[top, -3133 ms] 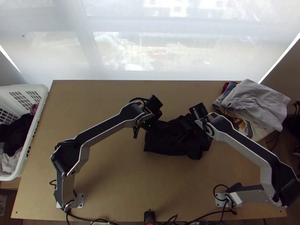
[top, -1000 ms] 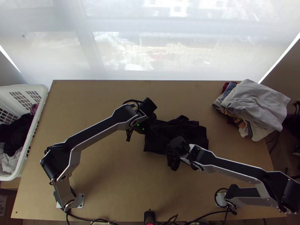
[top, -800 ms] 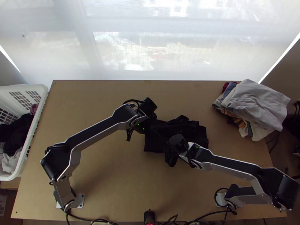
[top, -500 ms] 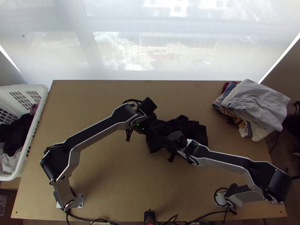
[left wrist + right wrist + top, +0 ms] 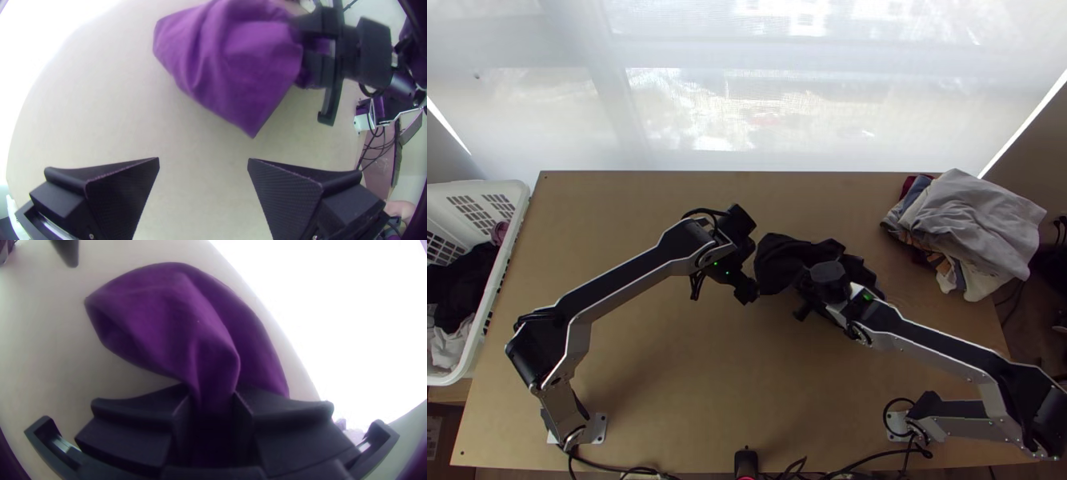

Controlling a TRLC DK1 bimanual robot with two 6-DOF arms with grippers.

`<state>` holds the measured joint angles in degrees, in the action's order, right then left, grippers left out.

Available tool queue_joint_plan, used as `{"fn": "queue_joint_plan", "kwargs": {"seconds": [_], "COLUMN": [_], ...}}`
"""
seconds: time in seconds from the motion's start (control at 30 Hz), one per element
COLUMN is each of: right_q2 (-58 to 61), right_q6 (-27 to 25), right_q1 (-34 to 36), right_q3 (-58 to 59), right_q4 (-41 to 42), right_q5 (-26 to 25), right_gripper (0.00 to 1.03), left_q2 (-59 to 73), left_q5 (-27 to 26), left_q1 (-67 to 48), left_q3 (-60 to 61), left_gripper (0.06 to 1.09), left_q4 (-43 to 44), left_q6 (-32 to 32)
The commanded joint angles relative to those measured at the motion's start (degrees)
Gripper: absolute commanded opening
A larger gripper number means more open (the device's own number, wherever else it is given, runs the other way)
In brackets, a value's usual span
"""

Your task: Fold the t-shirt

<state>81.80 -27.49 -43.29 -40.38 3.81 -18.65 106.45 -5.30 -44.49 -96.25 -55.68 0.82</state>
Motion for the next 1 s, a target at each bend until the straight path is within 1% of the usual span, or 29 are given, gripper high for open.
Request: {"fn": "queue_joint_plan", "kwargs": {"seconds": [0.0,0.23,0.37,0.43,0.6,0.7,0.77,0.83,0.97], "right_q2": [-8.1,-14.2,-18.1,-19.3,-21.8,-22.7,-22.5,-21.8,-17.7], "right_q6": [-1.4,-2.2,-4.6,-6.5,-9.2,-12.8,-13.6,-13.6,-13.6], "right_q1": [5.3,14.9,21.1,24.9,36.4,43.4,48.9,55.9,67.9], "right_q3": [-2.2,-9.5,-14.5,-16.5,-20.4,-20.6,-21.4,-22.1,-23.7], "right_q4": [-2.9,-7.9,-7.9,-7.4,-6.2,-2.1,-1.6,-0.5,2.3], "right_q5": [-1.9,-2.1,-2.0,-2.0,-1.9,-1.8,0.0,4.2,10.7], "right_gripper": [0.03,0.03,0.03,0.03,0.03,0.03,0.03,0.03,0.03], "left_q2": [-1.8,-4.5,-6.3,-7.0,-8.8,-9.7,-10.0,-10.5,-11.1], "left_q5": [1.1,1.7,1.8,1.8,1.8,1.8,1.8,1.8,1.8], "left_q1": [1.0,3.2,4.3,5.0,6.6,7.2,7.7,8.1,8.5], "left_q3": [1.2,2.6,3.9,4.7,6.8,8.4,9.0,9.1,9.5], "left_gripper": [1.02,1.02,1.02,1.02,1.02,1.02,1.02,1.02,1.02], "left_q4": [-0.4,-0.7,-0.7,-0.7,-0.7,-0.7,-0.6,-0.6,-0.6], "left_q6": [0.1,0.1,0.1,0.3,0.5,0.4,0.3,0.3,0.4]}}
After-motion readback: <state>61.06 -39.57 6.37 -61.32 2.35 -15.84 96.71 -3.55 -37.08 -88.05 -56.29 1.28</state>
